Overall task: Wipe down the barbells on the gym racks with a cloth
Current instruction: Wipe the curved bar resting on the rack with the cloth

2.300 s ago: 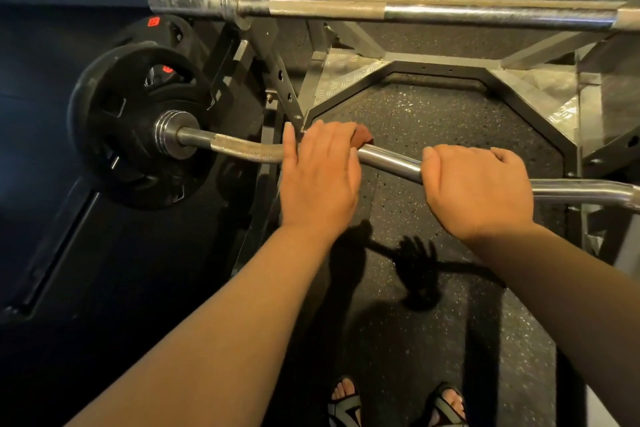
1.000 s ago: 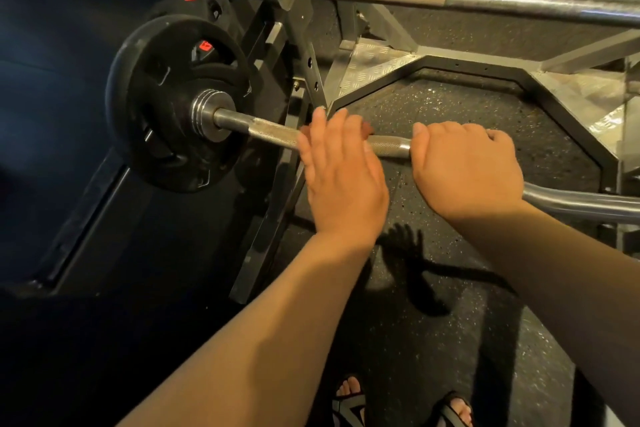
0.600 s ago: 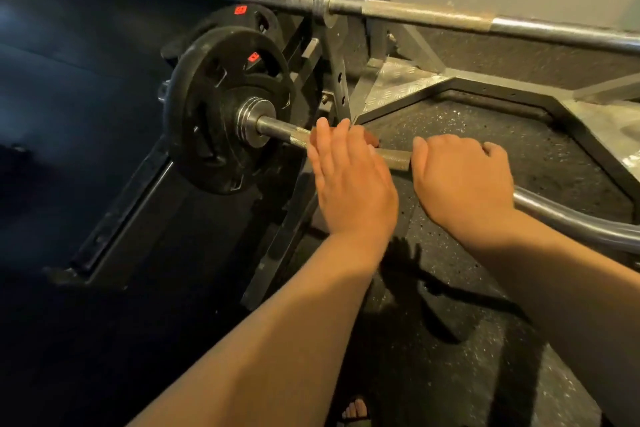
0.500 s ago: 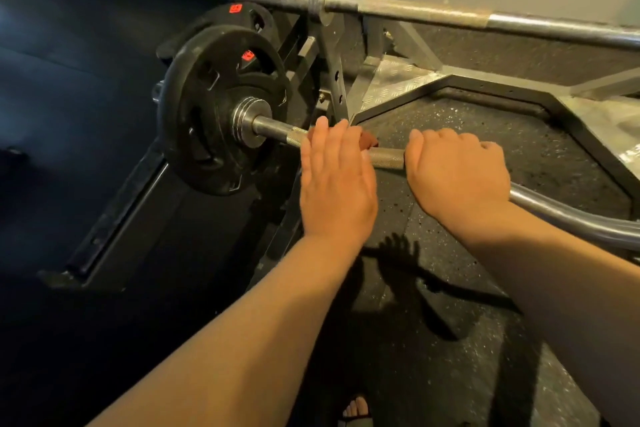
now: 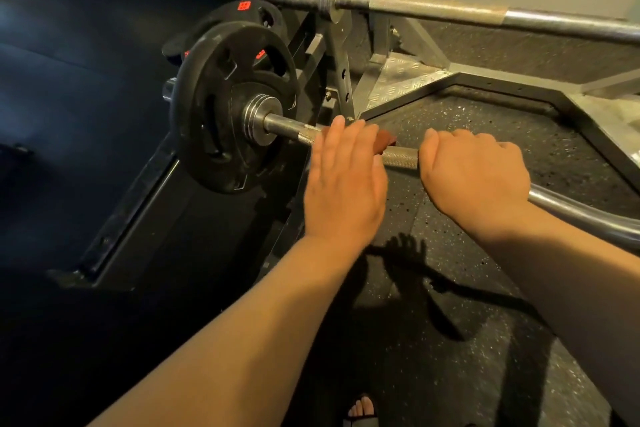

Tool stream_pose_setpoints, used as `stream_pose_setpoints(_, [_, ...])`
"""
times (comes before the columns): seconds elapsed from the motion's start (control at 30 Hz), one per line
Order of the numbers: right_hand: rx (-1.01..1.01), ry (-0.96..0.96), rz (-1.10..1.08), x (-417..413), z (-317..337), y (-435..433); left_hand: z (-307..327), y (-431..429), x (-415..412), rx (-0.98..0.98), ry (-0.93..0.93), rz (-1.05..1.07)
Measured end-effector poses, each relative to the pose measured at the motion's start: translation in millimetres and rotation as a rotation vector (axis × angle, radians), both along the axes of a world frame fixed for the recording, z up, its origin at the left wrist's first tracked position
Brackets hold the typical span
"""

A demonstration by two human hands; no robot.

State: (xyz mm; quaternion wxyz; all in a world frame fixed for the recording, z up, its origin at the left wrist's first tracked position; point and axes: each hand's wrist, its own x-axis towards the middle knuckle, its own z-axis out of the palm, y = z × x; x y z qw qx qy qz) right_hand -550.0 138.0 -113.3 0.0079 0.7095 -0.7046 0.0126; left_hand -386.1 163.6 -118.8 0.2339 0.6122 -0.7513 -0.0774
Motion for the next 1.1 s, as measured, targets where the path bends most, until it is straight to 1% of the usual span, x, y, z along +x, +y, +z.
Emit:
stream_pose_setpoints(0.07, [0.01,-0.009,-0.009,1.2,1.1,0.8,-0.4,-7.4,20.4,-0.028,-0.039,0.051])
stream_pose_setpoints(0.13, [0.01,-0.011,-0.02,0.8,0.1,0.4,-0.9,-13.2,27.6,-0.016,0.043,0.194])
stream_pose_setpoints(0.2, [0.004,0.004,-0.024,0.1,0.7,0.6,-2.0,-11.0,14.6,0.026,0.151,0.258])
stream_pose_setpoints(0.3, [0.02,0.016,-0.054,2.3,2.9,4.2,-3.0,-2.7,-7.8,0.069,0.219,0.177])
stream_pose_setpoints(0.4, [0.038,-0.082,-0.111,2.7,4.2,3.2,-4.9,-5.6,7.6,0.063,0.211,0.062])
stream_pose_setpoints(0.47, [0.061,-0.145,-0.11,1.9,4.6,0.6,-7.0,-11.5,27.4,0.055,0.2,0.025])
stream_pose_setpoints(0.5, [0.065,-0.173,-0.111,-1.2,3.5,0.9,-7.6,-15.2,31.6,0.06,0.213,0.039])
stream_pose_setpoints(0.57, [-0.021,-0.235,-0.111,1.5,1.8,4.0,-5.3,-22.2,31.0,0.075,0.265,0.145])
stream_pose_setpoints(0.63, [-0.097,-0.247,-0.069,14.9,2.9,4.2,-1.9,-27.9,21.4,0.077,0.291,0.238])
stream_pose_setpoints(0.73, [-0.092,-0.192,-0.076,32.6,2.9,-7.0,-1.9,-21.3,15.6,0.068,0.255,0.219])
stream_pose_setpoints(0.83, [-0.09,-0.149,-0.075,36.0,-1.0,-9.6,-6.1,-9.7,35.4,0.069,0.234,0.075])
stream_pose_setpoints(0.9, [-0.11,-0.128,-0.06,36.1,-1.7,-6.7,-7.6,-11.4,55.1,0.036,0.164,0.016])
stream_pose_setpoints(0.97, [-0.106,-0.103,-0.073,37.1,-0.8,-7.5,-7.9,-21.3,67.8,0.023,0.109,0.044])
stream_pose_setpoints(1.1, [-0.097,-0.114,-0.096,36.3,0.3,-10.4,-7.6,-32.0,58.7,0.027,0.145,0.203])
